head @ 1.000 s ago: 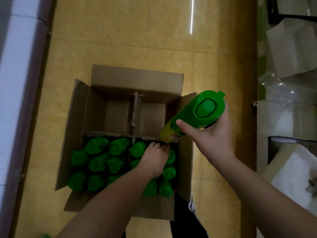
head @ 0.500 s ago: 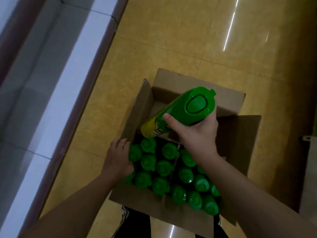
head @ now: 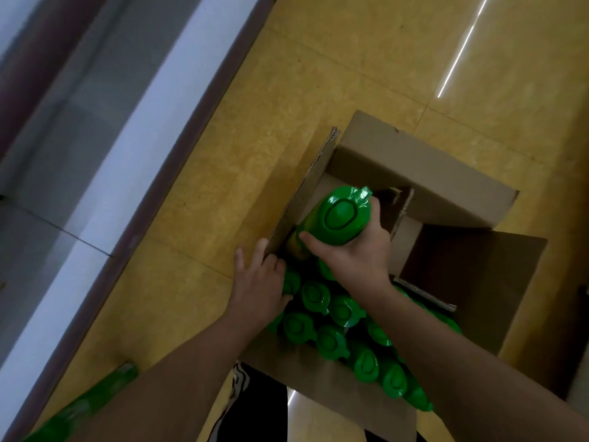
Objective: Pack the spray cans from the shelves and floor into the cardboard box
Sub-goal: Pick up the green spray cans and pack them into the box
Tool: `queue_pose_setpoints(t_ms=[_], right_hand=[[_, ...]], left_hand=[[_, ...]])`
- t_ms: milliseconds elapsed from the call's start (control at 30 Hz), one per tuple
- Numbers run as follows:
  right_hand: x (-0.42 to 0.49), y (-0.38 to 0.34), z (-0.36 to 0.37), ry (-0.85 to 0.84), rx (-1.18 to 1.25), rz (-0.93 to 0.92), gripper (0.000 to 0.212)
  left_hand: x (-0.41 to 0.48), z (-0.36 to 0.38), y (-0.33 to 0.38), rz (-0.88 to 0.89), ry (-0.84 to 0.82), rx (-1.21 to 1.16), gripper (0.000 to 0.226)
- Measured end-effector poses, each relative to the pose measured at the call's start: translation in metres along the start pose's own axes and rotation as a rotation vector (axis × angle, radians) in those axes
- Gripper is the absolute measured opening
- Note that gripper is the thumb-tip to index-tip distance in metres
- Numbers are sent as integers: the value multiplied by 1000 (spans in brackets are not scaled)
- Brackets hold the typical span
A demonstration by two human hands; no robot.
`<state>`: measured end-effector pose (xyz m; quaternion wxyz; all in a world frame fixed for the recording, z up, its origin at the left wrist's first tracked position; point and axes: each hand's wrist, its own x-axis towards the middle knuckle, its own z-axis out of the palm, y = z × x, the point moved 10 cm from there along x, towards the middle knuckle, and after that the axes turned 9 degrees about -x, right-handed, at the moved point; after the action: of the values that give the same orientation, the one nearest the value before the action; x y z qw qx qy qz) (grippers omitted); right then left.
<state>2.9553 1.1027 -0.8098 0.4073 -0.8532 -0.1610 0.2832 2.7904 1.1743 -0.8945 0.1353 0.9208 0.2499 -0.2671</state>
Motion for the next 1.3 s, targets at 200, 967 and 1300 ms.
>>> queue_pose_setpoints(t_ms=[200, 967, 1300], right_hand=[[-3, 25, 31, -73, -40, 18, 80], [-19, 46, 70, -239, -264, -142, 69], [-16, 52, 84, -227, -289, -58, 61]], left_hand=[[-5, 6, -5, 18, 74, -105, 73], [-8, 20, -19, -105, 187, -691, 84], [-18, -8, -30, -316, 395, -1207, 72]])
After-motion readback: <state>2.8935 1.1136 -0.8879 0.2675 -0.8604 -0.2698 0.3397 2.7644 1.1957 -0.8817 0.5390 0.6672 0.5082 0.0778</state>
